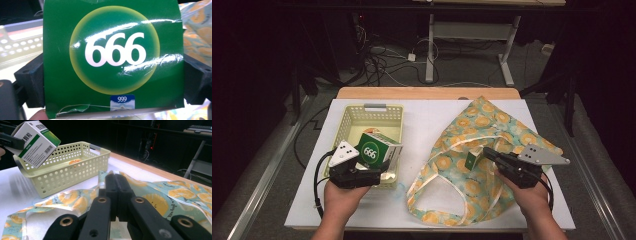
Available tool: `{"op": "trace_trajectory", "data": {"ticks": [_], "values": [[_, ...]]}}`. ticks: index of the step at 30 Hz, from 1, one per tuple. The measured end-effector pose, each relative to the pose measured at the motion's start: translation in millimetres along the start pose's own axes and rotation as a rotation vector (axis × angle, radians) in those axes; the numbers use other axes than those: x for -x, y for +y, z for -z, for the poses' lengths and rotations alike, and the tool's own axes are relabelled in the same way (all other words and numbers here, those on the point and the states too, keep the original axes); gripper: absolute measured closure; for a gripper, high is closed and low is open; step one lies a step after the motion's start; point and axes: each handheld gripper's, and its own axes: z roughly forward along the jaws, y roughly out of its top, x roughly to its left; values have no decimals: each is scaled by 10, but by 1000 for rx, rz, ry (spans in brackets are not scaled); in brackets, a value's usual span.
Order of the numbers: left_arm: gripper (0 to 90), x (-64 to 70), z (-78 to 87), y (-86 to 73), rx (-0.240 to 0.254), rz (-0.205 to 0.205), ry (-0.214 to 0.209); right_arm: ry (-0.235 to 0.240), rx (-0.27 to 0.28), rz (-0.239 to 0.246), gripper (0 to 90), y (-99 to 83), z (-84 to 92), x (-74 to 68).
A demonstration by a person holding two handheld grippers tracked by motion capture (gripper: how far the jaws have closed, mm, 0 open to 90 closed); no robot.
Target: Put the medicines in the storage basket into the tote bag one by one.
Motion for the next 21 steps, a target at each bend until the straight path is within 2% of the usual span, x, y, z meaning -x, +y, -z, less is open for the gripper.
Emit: {"op": "trace_trajectory", "data": {"ticks": [5, 9, 11, 14, 21], "values": [[52, 179, -58, 22, -13, -47, -27, -2, 0, 2, 900, 6, 4, 0], [52, 357, -123, 46, -19, -85, -70, 0, 4, 2, 900, 9, 6, -2], [52, 415, -154, 52, -13, -93, -97, 0, 4, 4, 900, 10, 7, -2], [52, 498, -200, 47, -24, -101, -111, 0, 4, 5, 900, 10, 6, -3], [52, 712, -371, 11, -68, -132, -172, -1, 4, 8, 900, 16, 6, -6]]}}
